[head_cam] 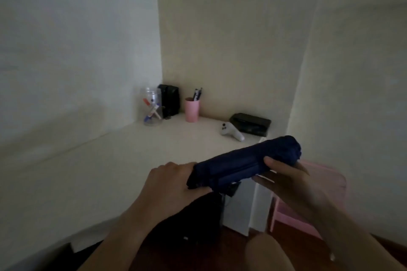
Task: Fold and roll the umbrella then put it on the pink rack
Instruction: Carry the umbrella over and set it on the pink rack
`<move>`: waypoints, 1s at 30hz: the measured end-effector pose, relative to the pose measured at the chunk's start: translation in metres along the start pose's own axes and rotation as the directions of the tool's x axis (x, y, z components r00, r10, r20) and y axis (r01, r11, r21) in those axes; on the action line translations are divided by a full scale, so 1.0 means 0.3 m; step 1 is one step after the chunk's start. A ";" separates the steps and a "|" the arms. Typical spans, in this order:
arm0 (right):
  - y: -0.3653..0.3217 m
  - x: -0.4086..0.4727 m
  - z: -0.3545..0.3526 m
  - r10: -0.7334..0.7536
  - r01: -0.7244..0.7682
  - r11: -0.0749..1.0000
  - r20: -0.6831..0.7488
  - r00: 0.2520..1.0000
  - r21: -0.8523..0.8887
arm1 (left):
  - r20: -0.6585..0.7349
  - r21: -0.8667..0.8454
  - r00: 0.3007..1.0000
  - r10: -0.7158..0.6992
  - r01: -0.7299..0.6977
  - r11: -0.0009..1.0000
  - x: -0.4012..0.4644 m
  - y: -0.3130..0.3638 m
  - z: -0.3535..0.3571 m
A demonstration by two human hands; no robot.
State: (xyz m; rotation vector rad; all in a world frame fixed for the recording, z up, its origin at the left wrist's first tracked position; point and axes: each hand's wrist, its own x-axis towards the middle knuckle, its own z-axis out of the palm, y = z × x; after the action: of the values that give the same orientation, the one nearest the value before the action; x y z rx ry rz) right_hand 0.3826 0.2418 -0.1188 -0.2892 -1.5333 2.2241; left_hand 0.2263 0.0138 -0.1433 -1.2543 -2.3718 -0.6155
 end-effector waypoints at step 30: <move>0.480 1.051 -2.069 -0.176 -0.147 -0.176 -0.116 0.978 -0.973 | 0.406 -0.082 0.740 0.535 -0.554 0.829 1.292 0.766 2.181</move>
State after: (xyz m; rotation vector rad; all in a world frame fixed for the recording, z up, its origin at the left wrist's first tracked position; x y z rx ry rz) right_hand 0.3179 0.8615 -0.4608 -0.8922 -2.7507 0.2052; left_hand 0.1305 0.7455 -0.4375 -2.1166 -2.1095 -0.1058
